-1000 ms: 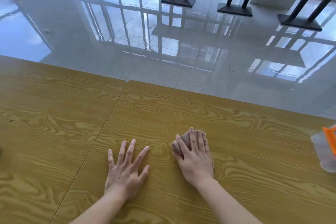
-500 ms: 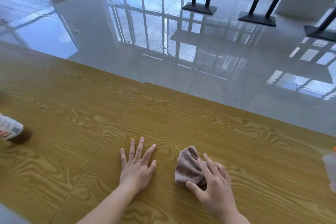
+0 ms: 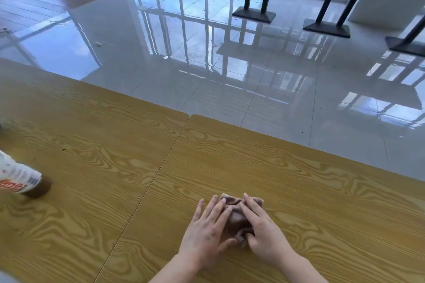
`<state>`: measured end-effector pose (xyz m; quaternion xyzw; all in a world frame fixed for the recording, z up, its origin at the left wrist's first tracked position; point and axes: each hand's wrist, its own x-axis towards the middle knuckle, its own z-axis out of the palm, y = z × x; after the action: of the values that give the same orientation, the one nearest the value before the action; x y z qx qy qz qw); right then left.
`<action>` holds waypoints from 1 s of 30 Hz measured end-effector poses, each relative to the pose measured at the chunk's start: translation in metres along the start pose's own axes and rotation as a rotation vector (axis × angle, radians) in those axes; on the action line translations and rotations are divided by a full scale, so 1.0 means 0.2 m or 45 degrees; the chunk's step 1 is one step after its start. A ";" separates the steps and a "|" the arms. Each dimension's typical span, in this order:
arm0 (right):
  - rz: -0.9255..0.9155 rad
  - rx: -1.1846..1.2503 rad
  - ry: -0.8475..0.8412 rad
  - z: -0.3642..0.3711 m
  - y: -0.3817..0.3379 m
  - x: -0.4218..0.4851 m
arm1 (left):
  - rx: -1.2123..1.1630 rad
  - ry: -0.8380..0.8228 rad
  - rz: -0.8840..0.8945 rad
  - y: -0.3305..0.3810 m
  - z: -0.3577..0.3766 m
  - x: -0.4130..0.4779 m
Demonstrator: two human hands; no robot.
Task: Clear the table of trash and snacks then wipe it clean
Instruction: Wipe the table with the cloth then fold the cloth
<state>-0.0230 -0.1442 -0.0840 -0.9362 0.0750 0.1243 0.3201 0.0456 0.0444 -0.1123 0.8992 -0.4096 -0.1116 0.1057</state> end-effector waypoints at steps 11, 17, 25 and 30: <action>-0.060 -0.257 -0.001 0.09 -0.04 0.12 | 0.061 0.161 -0.032 -0.10 -0.07 0.02; -0.200 -0.322 -0.031 0.07 -0.10 0.37 | 0.175 0.136 -0.144 -0.26 -0.12 0.05; -0.260 -0.317 -0.053 0.03 -0.20 0.71 | 0.174 0.129 -0.266 -0.48 -0.19 0.20; -0.278 -0.308 -0.074 0.00 -0.24 0.89 | 0.146 0.049 -0.312 -0.61 -0.21 0.32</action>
<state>0.1583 -0.1173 -0.1065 -0.9665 -0.0519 0.1240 0.2188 0.1859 0.0787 -0.1145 0.9491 -0.3002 -0.0829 0.0474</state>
